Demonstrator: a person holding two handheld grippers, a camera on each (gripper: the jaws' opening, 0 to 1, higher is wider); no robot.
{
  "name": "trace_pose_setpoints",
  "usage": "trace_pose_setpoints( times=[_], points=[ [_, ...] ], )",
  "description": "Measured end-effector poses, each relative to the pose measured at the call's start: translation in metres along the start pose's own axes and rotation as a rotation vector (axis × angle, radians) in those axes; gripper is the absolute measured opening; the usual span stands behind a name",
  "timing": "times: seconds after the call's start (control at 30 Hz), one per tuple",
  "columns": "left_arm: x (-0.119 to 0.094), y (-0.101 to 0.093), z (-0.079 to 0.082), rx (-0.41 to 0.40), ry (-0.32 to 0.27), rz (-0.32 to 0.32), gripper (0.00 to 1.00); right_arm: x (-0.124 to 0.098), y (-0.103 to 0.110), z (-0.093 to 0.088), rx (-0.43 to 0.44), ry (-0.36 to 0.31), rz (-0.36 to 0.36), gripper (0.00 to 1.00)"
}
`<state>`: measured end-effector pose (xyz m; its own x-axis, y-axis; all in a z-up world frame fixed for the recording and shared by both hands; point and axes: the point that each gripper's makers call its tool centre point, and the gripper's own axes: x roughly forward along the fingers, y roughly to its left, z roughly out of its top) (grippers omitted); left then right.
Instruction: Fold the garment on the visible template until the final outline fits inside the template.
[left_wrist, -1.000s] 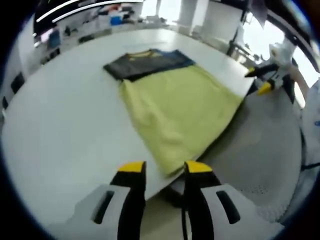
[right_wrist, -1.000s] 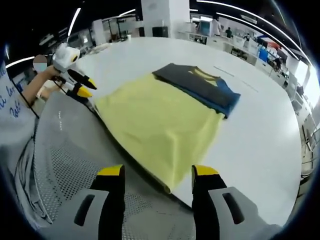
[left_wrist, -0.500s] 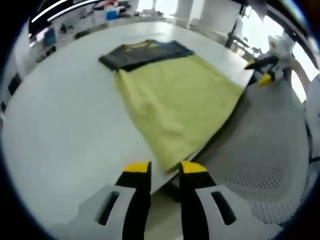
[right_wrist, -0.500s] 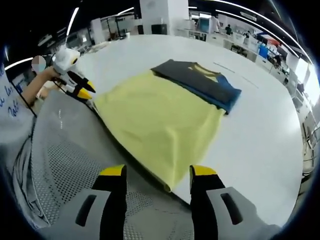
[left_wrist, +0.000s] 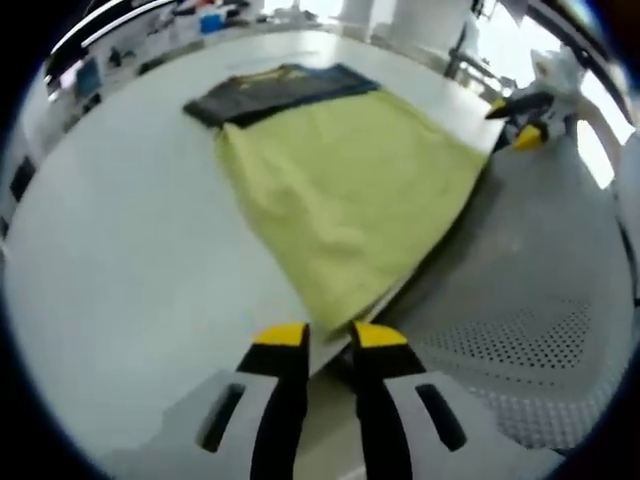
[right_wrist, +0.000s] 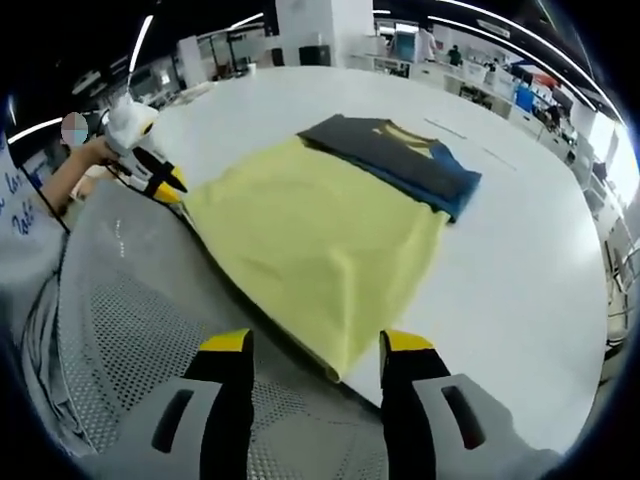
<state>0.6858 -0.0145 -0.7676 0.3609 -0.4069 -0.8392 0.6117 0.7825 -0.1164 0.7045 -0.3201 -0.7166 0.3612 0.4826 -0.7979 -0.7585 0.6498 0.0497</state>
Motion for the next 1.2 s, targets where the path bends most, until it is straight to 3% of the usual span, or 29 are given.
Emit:
trace_pose_setpoints(
  times=[0.77,1.0,1.2],
  points=[
    [0.006,0.003,0.001,0.035,0.004,0.035,0.02,0.011,-0.005,-0.023,-0.048,0.097,-0.009,0.42],
    [0.005,0.003,0.002,0.012,-0.005,0.044,0.0,0.018,-0.009,-0.029,-0.061,0.13,-0.001,0.29],
    [0.004,0.003,0.004,-0.007,-0.018,0.042,0.0,0.022,-0.014,-0.039,-0.059,0.173,-0.001,0.24]
  ],
)
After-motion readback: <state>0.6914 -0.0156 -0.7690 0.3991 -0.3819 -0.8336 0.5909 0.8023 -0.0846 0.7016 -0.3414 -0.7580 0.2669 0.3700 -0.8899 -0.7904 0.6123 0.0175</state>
